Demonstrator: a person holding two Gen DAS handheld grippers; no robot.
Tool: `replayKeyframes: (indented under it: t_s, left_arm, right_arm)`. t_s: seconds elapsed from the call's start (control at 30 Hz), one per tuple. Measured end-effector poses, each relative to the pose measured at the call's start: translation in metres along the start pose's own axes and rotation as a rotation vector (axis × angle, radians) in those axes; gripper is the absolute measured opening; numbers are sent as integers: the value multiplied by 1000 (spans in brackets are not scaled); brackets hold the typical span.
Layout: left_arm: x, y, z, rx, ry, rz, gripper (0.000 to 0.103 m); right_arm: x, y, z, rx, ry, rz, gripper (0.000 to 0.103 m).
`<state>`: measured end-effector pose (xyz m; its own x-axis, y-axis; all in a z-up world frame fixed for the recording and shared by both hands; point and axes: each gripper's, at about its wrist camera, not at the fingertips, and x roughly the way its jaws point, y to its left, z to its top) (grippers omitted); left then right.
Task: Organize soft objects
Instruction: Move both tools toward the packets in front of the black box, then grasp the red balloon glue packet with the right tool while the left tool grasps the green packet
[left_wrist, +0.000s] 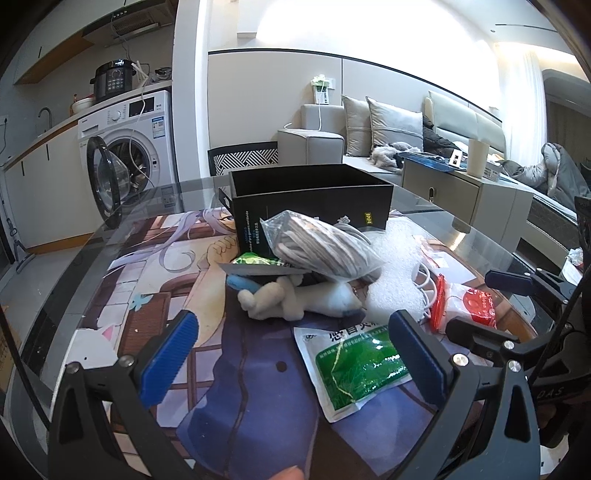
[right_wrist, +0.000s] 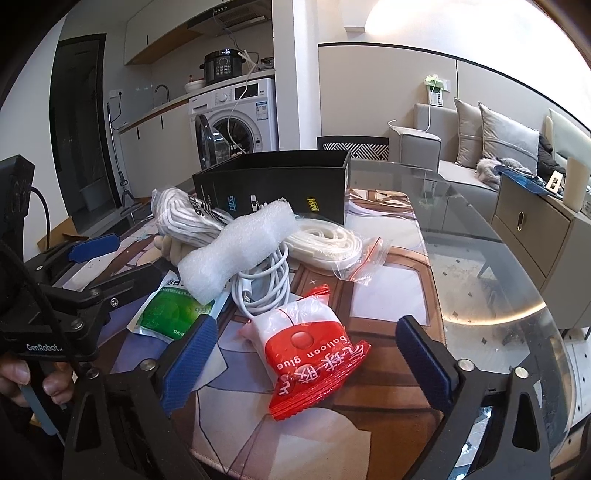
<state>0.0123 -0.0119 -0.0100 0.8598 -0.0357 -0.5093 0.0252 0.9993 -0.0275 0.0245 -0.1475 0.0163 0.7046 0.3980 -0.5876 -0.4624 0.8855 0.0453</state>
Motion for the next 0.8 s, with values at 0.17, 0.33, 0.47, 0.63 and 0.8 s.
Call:
replayKeyframes:
  t_s: [0.17,0.33,0.47,0.63,0.8]
  left_arm:
    - [1,-3,0,12,22,-14,103]
    - [3,-13,-1,39,48,-34,103]
    - [6,-19,0,62,81,-44,103]
    - [8,-22,1,60,114,-55,103]
    - [9,-28,0,83,127,-44,103]
  right_arm:
    - [1,-2,-3,-8,20,4,89]
    - [6,-5,-5,-18,43,17,76]
    - [7,-6,-7,-21,50,39,60]
    - [1,-2,-7,-37,36,52,49]
    - [-8,-2,-9,-42,15,49,48]
